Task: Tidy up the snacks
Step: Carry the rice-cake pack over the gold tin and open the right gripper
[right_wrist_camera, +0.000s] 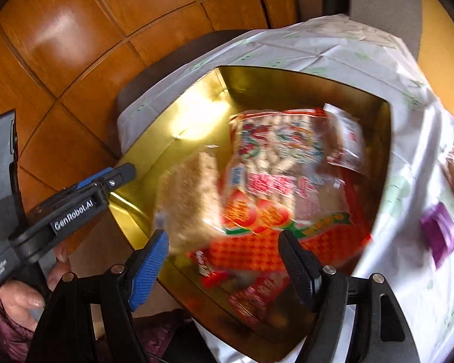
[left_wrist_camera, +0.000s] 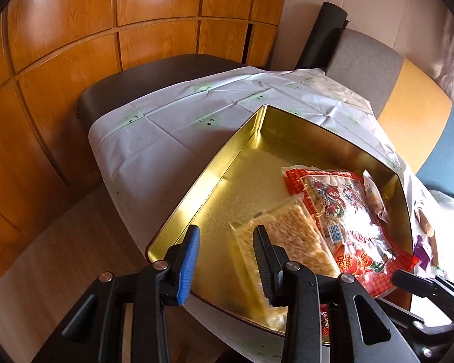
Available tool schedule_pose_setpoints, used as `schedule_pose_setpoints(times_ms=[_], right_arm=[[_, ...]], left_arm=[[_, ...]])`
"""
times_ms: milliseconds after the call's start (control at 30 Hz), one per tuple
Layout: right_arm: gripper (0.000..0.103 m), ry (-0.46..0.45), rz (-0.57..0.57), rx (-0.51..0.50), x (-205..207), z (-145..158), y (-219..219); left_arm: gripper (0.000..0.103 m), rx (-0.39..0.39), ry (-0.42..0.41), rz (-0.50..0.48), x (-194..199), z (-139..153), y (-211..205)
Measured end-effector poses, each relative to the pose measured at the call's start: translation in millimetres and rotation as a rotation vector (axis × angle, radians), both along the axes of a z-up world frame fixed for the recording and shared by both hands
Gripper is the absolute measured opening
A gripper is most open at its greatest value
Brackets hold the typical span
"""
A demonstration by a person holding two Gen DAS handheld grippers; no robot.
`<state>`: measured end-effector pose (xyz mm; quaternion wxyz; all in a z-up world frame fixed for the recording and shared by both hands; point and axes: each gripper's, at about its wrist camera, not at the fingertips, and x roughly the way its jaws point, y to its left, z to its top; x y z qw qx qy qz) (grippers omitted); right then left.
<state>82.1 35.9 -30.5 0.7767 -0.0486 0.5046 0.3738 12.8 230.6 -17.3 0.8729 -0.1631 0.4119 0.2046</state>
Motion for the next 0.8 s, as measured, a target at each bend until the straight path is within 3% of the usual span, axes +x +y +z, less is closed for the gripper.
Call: schedule_pose_setpoints(times_ms=[400, 800], right_arm=[[0.076, -0.136, -0.087, -0.027, -19.1, 17.2, -51.3], [0.076, -0.158, -0.206, -0.049, -17.7, 22.2, -126.4]], left_arm=[[0.037, 0.039, 0.004, -0.099, 5.3, 5.5, -31.5], [0.038, 0.079, -0.003, -0.218, 10.9, 17.5, -69.2]])
